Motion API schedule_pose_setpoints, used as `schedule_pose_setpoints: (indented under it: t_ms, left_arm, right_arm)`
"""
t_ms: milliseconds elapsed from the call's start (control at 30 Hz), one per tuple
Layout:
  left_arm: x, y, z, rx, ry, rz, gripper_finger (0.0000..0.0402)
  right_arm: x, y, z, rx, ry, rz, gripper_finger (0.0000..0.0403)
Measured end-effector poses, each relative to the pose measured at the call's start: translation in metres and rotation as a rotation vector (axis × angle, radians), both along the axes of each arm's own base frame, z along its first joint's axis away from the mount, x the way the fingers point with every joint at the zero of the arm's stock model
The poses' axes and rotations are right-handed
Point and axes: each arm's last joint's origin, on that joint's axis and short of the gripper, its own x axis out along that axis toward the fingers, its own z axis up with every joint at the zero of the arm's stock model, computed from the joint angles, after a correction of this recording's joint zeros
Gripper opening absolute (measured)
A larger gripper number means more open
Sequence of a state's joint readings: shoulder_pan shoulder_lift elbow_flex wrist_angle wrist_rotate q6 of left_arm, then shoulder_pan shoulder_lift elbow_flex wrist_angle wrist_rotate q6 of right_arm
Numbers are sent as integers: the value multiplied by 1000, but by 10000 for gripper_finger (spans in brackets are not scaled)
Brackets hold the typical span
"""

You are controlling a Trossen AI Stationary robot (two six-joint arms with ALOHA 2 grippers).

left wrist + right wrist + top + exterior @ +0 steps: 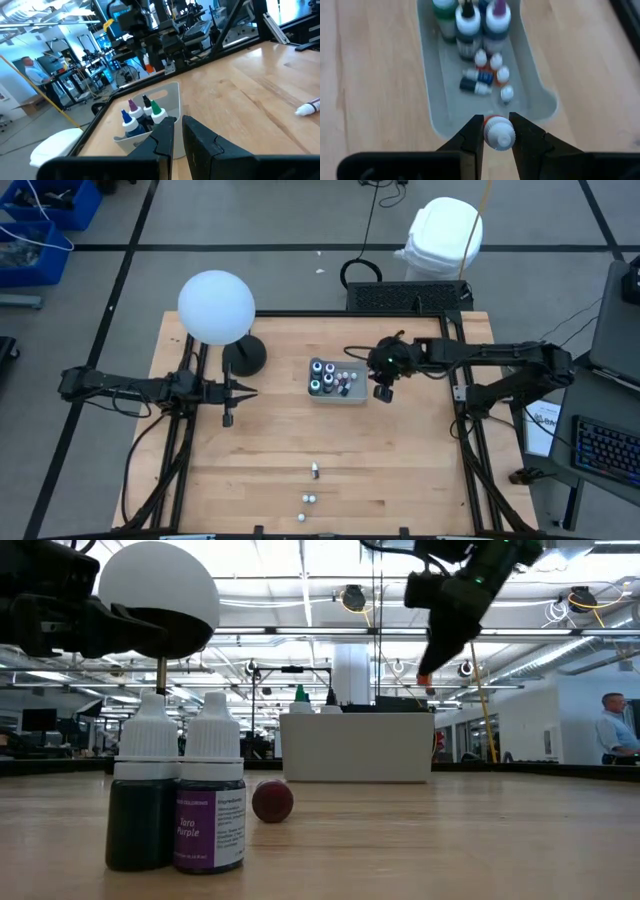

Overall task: Pick & Place food coloring
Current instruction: Put the small orange food coloring bottle into the gray bin

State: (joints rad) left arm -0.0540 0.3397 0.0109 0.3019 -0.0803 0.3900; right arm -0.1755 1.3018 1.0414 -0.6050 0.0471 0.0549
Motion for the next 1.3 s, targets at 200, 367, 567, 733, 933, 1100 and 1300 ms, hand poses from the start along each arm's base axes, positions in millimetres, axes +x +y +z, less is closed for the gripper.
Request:
schedule_pose_setpoints:
  t_ms: [200, 367, 567, 733, 933, 1100, 1300]
  left_arm:
    - [0, 0, 1, 7, -9, 0, 47]
    - [0, 0, 1, 32, -10, 0, 47]
    - [0, 0, 1, 34, -9, 0, 47]
    - [0, 0, 1, 17, -9, 0, 47]
    - [0, 0, 1, -6, -9, 1, 47]
    - [0, 0, 1, -11, -8, 1, 47]
    - [0, 0, 1, -31, -8, 1, 47]
  right_arm:
    - [29, -15, 17, -50, 14, 40, 72]
    - [53, -37, 16, -71, 88, 42, 67]
    - [63, -51, -9, -94, 182, 96, 72]
    - [64, -56, -21, -111, 218, 137, 65]
    - [67, -57, -23, -114, 210, 135, 73]
    - [67, -57, -23, -101, 208, 115, 67]
    - [66, -55, -29, -43, 183, 119, 73]
